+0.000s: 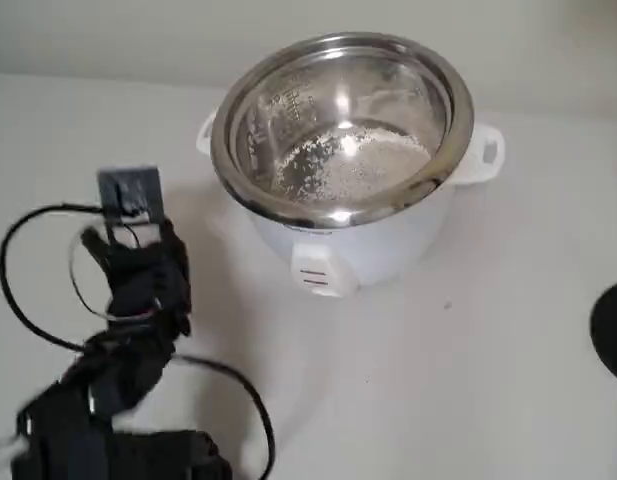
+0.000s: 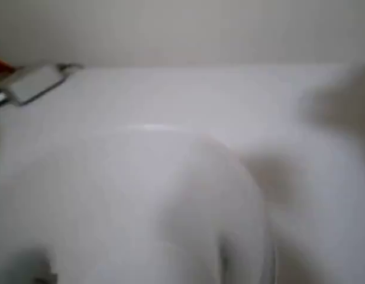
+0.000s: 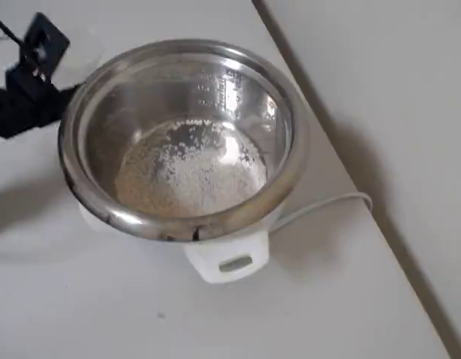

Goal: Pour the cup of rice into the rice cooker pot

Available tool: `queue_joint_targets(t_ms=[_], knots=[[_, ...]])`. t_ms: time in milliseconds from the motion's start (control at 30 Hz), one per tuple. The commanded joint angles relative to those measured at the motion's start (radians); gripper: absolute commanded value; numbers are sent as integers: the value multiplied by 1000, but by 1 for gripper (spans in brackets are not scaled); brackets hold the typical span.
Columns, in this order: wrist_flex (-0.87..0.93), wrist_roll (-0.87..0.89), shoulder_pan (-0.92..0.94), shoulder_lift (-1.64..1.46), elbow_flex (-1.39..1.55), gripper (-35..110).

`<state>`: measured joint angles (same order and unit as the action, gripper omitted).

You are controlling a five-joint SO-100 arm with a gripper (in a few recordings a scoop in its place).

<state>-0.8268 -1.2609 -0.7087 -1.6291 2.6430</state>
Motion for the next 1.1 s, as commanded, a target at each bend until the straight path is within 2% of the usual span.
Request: queue_joint_targets(t_ms=[0,300,500,767,1000,1067], knots=[[-318,-46,-18,261,-37,17],[-703,-160,31,755,-264,30],[-620,-201,55,738,-287,21],[-655,-161,60,753,-304,22],[-693,-158,120,815,-354,45],[-687,-158,147,821,-390,46]])
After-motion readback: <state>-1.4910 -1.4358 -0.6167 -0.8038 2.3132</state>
